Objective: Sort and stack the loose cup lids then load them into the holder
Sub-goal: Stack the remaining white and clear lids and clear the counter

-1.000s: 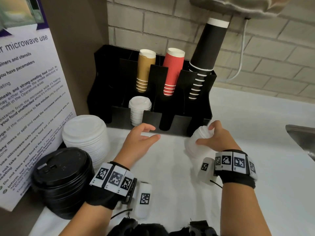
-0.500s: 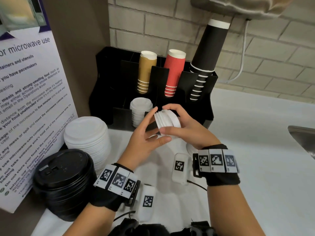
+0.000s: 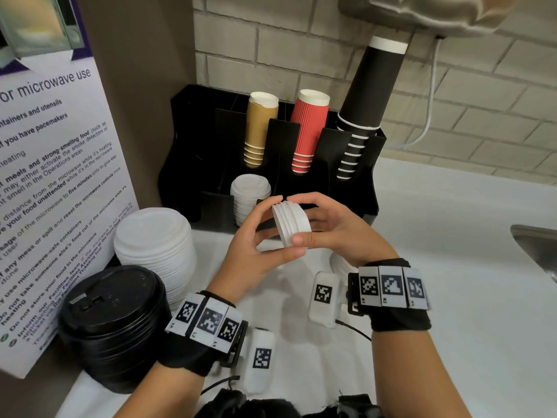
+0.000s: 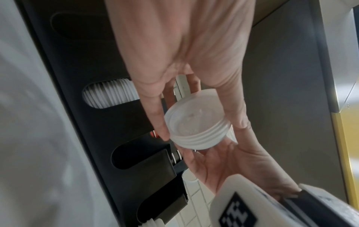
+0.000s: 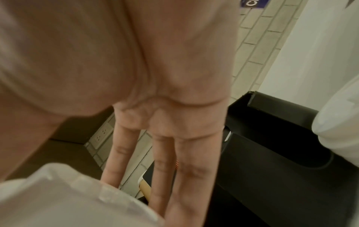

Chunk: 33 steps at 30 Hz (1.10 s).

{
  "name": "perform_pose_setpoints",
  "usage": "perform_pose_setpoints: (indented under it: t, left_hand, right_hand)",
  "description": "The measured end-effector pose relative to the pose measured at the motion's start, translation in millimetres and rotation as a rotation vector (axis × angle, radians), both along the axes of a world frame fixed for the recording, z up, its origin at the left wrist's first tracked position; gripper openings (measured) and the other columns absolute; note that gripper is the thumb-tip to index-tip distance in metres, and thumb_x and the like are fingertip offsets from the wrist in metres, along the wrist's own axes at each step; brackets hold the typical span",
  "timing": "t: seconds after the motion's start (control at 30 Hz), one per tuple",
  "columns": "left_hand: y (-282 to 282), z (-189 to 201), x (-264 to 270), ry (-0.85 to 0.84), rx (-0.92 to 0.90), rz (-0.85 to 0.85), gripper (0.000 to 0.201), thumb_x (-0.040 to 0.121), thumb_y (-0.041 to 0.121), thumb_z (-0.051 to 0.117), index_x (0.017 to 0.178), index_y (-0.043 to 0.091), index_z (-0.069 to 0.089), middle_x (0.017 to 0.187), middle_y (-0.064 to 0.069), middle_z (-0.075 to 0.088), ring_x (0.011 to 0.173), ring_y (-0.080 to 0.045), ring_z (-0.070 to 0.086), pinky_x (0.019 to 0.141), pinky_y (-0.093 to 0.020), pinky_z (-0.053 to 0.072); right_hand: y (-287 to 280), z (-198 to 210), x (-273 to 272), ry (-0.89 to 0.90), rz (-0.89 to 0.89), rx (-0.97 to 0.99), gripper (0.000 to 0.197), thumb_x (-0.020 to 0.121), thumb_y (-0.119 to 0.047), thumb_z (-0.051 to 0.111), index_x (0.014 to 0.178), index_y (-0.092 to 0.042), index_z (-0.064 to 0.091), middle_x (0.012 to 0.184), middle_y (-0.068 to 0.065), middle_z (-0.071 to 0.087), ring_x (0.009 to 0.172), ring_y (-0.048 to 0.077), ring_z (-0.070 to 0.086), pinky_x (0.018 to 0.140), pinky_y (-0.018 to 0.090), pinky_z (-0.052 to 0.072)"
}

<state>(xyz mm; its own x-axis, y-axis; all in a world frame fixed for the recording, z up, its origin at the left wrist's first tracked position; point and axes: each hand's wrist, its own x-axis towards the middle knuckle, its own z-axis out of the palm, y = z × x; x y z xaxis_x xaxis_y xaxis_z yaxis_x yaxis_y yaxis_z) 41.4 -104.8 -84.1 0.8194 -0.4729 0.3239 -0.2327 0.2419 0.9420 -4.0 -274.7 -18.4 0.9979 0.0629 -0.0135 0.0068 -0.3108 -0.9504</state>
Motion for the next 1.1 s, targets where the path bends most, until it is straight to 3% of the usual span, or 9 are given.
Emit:
perform_pose_setpoints:
  t: [0.17, 0.33, 0.57, 0.63, 0.7, 0.77, 0.83, 1.0, 1.1]
  left_hand:
    - [-2, 2, 0, -0.019, 0.023, 0.011, 0.077, 0.063, 0.030, 0.082, 0.130, 0.042, 0.046, 0.127, 0.018, 0.054, 0.113, -0.003, 0.059, 0.085, -0.018, 0.050]
    - [-3, 0, 0, -0.004, 0.013, 0.008, 0.080, 0.062, 0.030, 0.083, 0.132, 0.041, 0.045, 0.128, 0.018, 0.055, 0.114, -0.005, 0.059, 0.087, -0.019, 0.051]
    - [0, -3, 2, 0.067, -0.026, 0.065, 0.092, 0.058, 0.036, 0.083, 0.137, 0.043, 0.036, 0.137, 0.015, 0.045, 0.118, 0.004, 0.054, 0.078, -0.010, 0.049]
    - [1, -3, 2, 0.127, 0.051, 0.131, 0.086, 0.059, 0.042, 0.082, 0.133, 0.043, 0.038, 0.137, 0.012, 0.045, 0.117, -0.002, 0.055, 0.078, -0.010, 0.049]
    - [1, -5, 5, 0.148, 0.142, 0.199, 0.060, 0.072, 0.035, 0.081, 0.123, 0.038, 0.049, 0.134, 0.007, 0.048, 0.109, -0.002, 0.058, 0.075, -0.007, 0.046]
    - [1, -7, 7, 0.158, 0.216, 0.224, 0.037, 0.082, 0.027, 0.075, 0.113, 0.035, 0.056, 0.129, 0.004, 0.053, 0.100, 0.000, 0.059, 0.071, -0.008, 0.045]
    - [1, -9, 8, 0.190, 0.244, 0.210, 0.028, 0.085, 0.025, 0.073, 0.108, 0.033, 0.059, 0.125, 0.003, 0.055, 0.095, 0.000, 0.059, 0.068, -0.009, 0.045]
    - [2, -7, 5, 0.235, 0.266, 0.170, 0.023, 0.086, 0.025, 0.071, 0.103, 0.033, 0.059, 0.122, 0.001, 0.057, 0.095, -0.006, 0.059, 0.066, -0.011, 0.045]
    - [0, -6, 4, 0.243, 0.280, 0.157, 0.021, 0.086, 0.024, 0.071, 0.102, 0.032, 0.059, 0.121, 0.000, 0.058, 0.094, -0.006, 0.060, 0.062, -0.009, 0.044]
  right_hand:
    - [1, 1, 1, -0.028, -0.017, -0.057, 0.063, 0.063, -0.029, 0.085, 0.120, -0.029, 0.059, 0.111, 0.003, 0.069, 0.102, 0.018, 0.067, 0.090, 0.041, 0.055]
    - [4, 1, 2, -0.060, -0.045, -0.108, 0.055, 0.068, -0.022, 0.085, 0.116, -0.031, 0.060, 0.109, 0.001, 0.068, 0.098, 0.015, 0.067, 0.086, 0.034, 0.057]
    - [13, 10, 15, -0.117, -0.031, -0.236, 0.051, 0.072, -0.018, 0.081, 0.115, -0.032, 0.058, 0.106, -0.008, 0.066, 0.093, 0.002, 0.064, 0.076, 0.016, 0.053]
    - [11, 23, 30, -0.171, -0.079, -0.265, 0.053, 0.072, -0.017, 0.081, 0.116, -0.029, 0.055, 0.107, -0.007, 0.063, 0.090, -0.001, 0.063, 0.073, 0.013, 0.050]
    - [9, 37, 51, -0.244, -0.136, -0.315, 0.056, 0.071, -0.014, 0.082, 0.116, -0.024, 0.050, 0.105, -0.007, 0.061, 0.086, -0.002, 0.061, 0.070, 0.009, 0.048]
    - [12, 46, 77, -0.279, -0.106, -0.439, 0.058, 0.070, -0.014, 0.082, 0.117, -0.018, 0.048, 0.107, -0.003, 0.060, 0.093, 0.007, 0.060, 0.075, 0.014, 0.049]
    - [19, 46, 103, -0.252, -0.030, -0.601, 0.059, 0.071, -0.016, 0.080, 0.120, -0.015, 0.048, 0.114, 0.001, 0.058, 0.102, 0.016, 0.058, 0.085, 0.026, 0.049]
    - [41, 26, 144, -0.159, 0.058, -0.849, 0.062, 0.072, -0.015, 0.076, 0.127, -0.013, 0.047, 0.119, 0.011, 0.056, 0.098, 0.021, 0.054, 0.073, 0.026, 0.043]
    - [46, 13, 151, -0.105, 0.077, -0.943, 0.065, 0.071, -0.014, 0.074, 0.129, -0.016, 0.044, 0.121, 0.014, 0.051, 0.101, 0.029, 0.056, 0.081, 0.038, 0.053]
